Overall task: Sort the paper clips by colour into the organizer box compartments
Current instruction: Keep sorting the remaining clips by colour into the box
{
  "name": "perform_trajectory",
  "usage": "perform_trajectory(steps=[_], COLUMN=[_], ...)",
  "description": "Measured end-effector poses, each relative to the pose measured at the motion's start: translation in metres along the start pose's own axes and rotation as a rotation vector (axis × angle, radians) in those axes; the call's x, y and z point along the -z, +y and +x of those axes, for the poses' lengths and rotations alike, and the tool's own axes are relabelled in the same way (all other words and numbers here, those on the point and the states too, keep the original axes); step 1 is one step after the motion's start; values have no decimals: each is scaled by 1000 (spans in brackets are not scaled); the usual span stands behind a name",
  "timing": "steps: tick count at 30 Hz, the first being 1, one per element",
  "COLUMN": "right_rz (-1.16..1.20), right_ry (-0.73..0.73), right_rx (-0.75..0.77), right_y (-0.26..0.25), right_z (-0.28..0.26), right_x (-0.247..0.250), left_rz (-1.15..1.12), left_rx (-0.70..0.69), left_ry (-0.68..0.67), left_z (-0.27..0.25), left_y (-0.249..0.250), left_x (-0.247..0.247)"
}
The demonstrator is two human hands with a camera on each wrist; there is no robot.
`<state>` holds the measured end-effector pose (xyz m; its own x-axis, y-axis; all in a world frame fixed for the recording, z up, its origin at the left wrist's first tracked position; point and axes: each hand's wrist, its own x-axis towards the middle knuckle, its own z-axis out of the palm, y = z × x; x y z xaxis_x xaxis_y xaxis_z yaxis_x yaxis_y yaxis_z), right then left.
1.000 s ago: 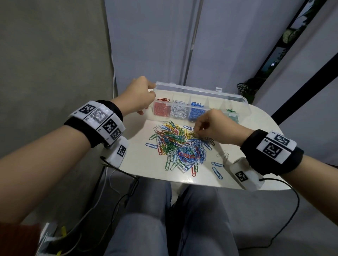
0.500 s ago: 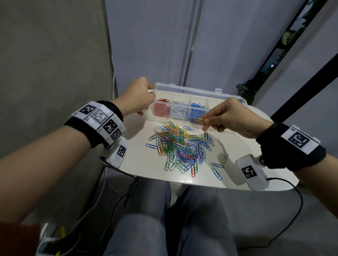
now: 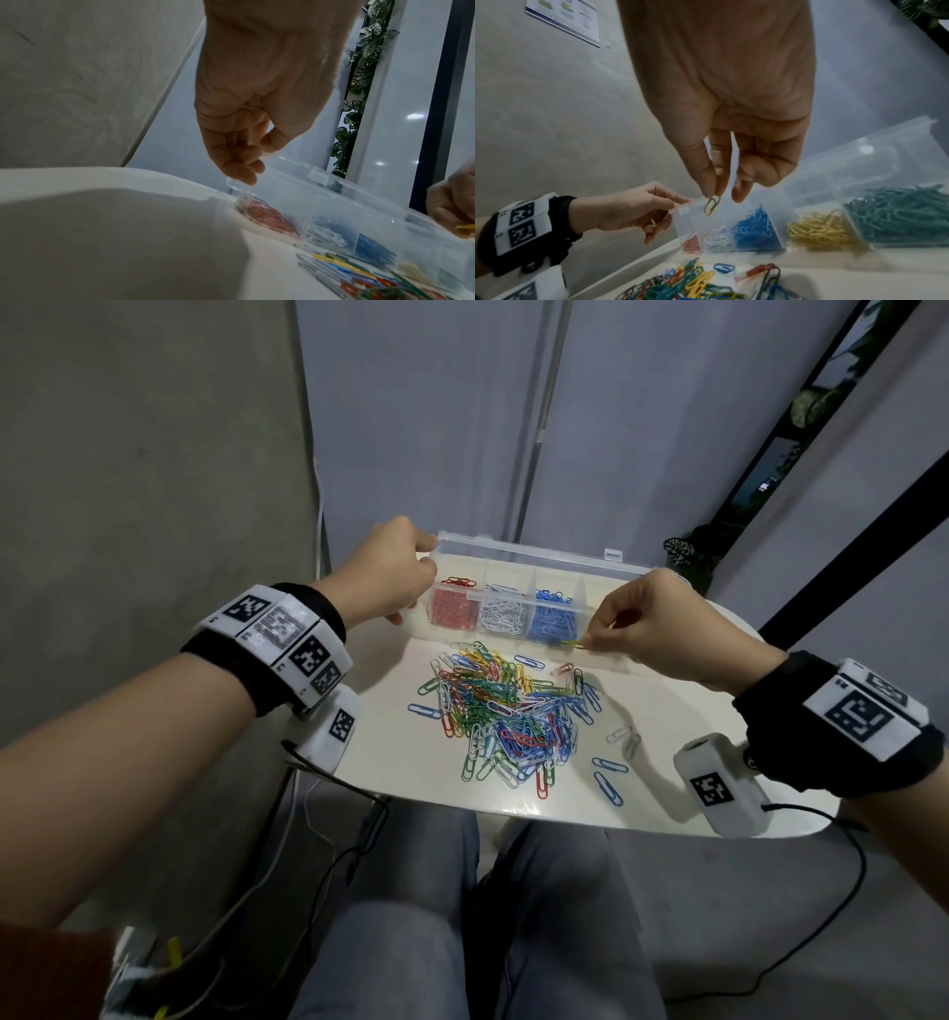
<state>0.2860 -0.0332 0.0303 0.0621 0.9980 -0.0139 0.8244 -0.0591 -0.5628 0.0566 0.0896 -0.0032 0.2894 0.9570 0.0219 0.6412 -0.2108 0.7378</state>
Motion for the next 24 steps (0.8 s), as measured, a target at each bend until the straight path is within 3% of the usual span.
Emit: perform_trajectory(steps=[2, 7, 12, 15, 18, 21, 24], right_rz=[63, 5, -115, -105, -132, -203, -260], right_ry=[37, 335, 365, 289, 47, -120, -174], right_rx=[-18, -56, -83, 17, 130, 133, 113], right_y=[1, 10, 14, 7, -1, -1, 1], right_z=[1, 15, 23, 20, 13, 10, 11], right_x=[3, 17, 22, 12, -6, -24, -36], left_rz=[-1, 4, 27, 43, 49, 53, 57], left_rx=[0, -1, -13, -29, -37, -39, -44], left_ry=[-1, 2, 6, 12, 12, 11, 5], left_z=[0, -1, -1, -2, -1, -1, -1], left_y=[0, 2, 1, 1, 0, 0, 0], left_x=[0, 1, 1, 1, 1, 2, 2])
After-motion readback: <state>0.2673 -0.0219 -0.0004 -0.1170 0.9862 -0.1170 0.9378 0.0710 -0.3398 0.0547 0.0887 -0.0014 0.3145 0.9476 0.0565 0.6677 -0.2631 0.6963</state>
